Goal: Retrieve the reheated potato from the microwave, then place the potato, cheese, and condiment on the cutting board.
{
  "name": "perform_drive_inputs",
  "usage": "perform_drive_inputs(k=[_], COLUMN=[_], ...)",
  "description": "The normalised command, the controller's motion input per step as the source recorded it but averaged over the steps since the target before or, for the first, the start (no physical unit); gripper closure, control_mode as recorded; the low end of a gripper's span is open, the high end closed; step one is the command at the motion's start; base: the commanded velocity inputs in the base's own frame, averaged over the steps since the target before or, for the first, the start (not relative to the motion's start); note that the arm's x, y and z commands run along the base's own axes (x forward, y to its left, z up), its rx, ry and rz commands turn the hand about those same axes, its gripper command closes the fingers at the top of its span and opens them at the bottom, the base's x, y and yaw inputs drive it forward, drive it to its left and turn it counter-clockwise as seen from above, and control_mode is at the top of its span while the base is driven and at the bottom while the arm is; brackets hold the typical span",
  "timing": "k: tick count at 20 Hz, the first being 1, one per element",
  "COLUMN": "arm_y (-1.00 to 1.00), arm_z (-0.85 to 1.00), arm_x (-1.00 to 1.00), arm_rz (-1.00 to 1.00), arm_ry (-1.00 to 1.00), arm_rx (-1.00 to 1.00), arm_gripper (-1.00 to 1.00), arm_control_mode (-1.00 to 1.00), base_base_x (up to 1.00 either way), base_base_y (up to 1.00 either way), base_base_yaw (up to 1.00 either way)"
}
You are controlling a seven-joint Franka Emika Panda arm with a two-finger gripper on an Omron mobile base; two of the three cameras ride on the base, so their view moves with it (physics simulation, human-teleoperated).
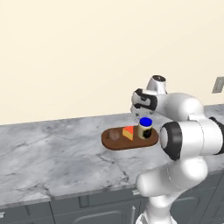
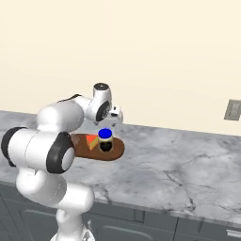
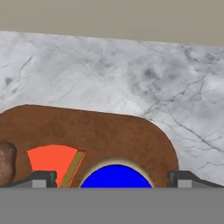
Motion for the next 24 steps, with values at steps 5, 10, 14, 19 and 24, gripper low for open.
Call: perform_drive_inputs(k=[5, 10, 14, 19, 24], arm_y=[0.05, 0.02, 0.00, 0.00, 0.00], arm_z=[0.06, 0.04, 0.06, 0.00, 0.00], arm_x=[-0.69, -0.78, -0.78, -0.88, -0.92], arm_rz=[0.04, 0.00, 0.00, -0.04, -0.10], arm_ry=[0.00, 0.00, 0.00, -0.03, -0.06], arm_rx=[-0.01, 0.00, 0.00, 0.00, 0.00], arm_gripper=[-1.00, -1.00, -1.00, -1.00, -1.00], arm_control_mode=[-1.00, -1.00, -1.00, -1.00, -1.00], base_base_x=[0.00, 0.00, 0.00, 0.00, 0.00], base_base_y=[0.00, 0.00, 0.00, 0.00, 0.00], base_base_yaw=[0.00, 0.00, 0.00, 0.00, 0.00])
